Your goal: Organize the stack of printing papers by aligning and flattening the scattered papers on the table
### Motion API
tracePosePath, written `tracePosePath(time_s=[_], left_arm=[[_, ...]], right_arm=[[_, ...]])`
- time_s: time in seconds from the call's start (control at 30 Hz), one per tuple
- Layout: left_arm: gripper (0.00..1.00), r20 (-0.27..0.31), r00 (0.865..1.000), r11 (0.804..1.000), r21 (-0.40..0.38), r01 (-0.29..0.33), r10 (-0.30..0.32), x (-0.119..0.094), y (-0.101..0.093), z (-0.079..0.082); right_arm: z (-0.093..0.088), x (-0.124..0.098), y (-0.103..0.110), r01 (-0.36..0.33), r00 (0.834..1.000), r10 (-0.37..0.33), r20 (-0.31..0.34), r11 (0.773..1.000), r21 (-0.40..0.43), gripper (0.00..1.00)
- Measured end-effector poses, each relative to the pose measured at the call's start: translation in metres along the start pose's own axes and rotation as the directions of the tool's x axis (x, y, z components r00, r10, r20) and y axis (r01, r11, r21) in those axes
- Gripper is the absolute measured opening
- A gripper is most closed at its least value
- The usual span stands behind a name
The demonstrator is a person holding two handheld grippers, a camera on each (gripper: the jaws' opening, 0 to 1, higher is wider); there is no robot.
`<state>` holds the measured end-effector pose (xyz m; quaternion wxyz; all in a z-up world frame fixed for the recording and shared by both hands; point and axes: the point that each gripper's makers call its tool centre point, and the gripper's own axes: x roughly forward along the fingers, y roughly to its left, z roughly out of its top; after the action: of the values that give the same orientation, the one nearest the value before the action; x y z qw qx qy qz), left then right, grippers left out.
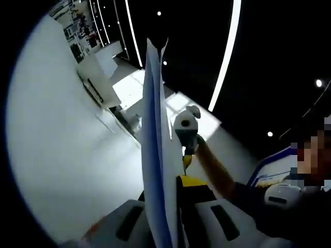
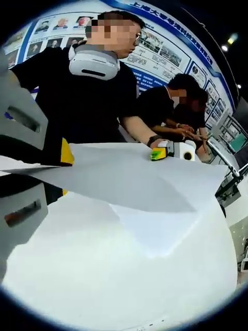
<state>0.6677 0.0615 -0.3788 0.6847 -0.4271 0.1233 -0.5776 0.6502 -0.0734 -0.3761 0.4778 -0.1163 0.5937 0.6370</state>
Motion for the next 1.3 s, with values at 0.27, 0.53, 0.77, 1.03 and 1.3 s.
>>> tracePosePath(time_s=[0.27,0.53,0.77,1.03,1.3], left_arm=[[0.06,0.001,1.0,1.0,-0.002,-0.001,0.001,-0.001,0.001,0.001],[0.07,0.002,1.0,1.0,-0.005,-0.001,0.001,-0.002,0.002,0.002],[0.07,0.002,1.0,1.0,-0.007,-0.003,0.003,0.001,-0.001,-0.002],[0.07,0.002,1.0,1.0,-0.006,-0.004,0.004,0.001,-0.001,-0.003],[0.07,0.003,1.0,1.0,-0.004,-0.005,0.005,0.0,-0.001,-0.002]], right_arm=[[0.003,-0.002,-0.002,0.006,1.0,-0.006,-0.007,1.0,-0.001,0.0],[0.006,0.002,0.0,0.009,1.0,-0.009,-0.019,1.0,-0.007,0.0],[0.007,0.006,0.0,0.007,1.0,-0.008,-0.026,1.0,-0.012,0.0],[0.013,0.011,-0.001,0.007,0.999,-0.008,-0.04,1.0,-0.017,0.0],[0.016,0.017,0.0,0.008,0.998,-0.009,-0.056,1.0,-0.013,0.0]])
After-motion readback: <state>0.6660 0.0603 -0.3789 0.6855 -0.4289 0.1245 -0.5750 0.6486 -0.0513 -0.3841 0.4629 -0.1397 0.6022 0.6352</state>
